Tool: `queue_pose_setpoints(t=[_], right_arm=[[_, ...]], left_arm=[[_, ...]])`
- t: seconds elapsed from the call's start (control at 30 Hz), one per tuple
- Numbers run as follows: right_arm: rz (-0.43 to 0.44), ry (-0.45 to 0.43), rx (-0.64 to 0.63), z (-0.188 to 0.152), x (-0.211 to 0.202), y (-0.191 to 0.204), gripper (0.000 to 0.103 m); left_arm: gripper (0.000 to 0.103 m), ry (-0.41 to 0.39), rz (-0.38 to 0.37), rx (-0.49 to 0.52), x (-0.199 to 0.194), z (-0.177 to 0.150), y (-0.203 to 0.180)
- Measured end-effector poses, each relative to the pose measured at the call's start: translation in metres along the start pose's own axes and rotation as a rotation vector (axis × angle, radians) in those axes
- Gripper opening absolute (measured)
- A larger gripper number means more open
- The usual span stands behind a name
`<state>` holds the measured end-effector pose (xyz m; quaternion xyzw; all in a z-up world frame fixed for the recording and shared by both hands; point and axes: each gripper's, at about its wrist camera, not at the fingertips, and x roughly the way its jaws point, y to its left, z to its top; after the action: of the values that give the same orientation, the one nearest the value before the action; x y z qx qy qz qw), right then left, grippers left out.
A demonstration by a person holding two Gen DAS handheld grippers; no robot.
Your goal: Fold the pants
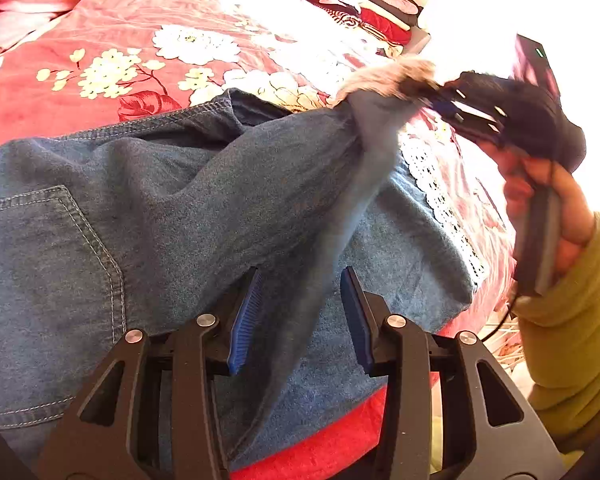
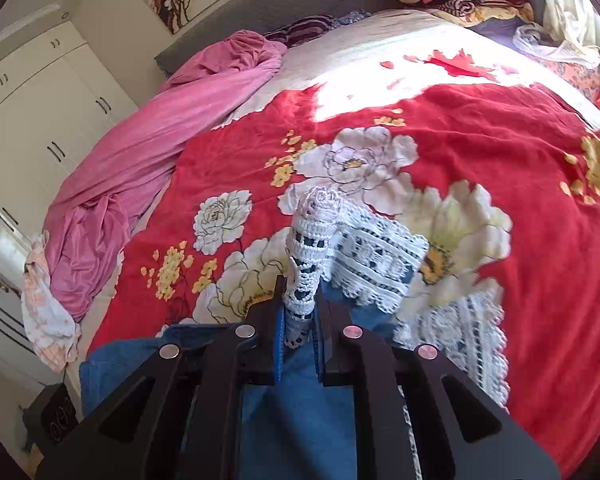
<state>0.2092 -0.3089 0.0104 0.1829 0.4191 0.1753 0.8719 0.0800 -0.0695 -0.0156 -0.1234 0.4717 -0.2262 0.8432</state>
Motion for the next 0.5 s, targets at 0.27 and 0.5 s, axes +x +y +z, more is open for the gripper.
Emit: queue_pose_setpoints(t=[0.27,0.5], right_arm=[[-0.042,0.039,0.125,-0.043,-0.043,-0.045,0.012],[-0.051,0.061,0.124,-0.072,-0.06,-0.05,0.035]], left_arm=[[0.011,-0.003,-0.011,0.062,0.012,-0.003,-0.001],[0.01,-0.012,-0.011,0.099,0.003,-0.012,-0.001]])
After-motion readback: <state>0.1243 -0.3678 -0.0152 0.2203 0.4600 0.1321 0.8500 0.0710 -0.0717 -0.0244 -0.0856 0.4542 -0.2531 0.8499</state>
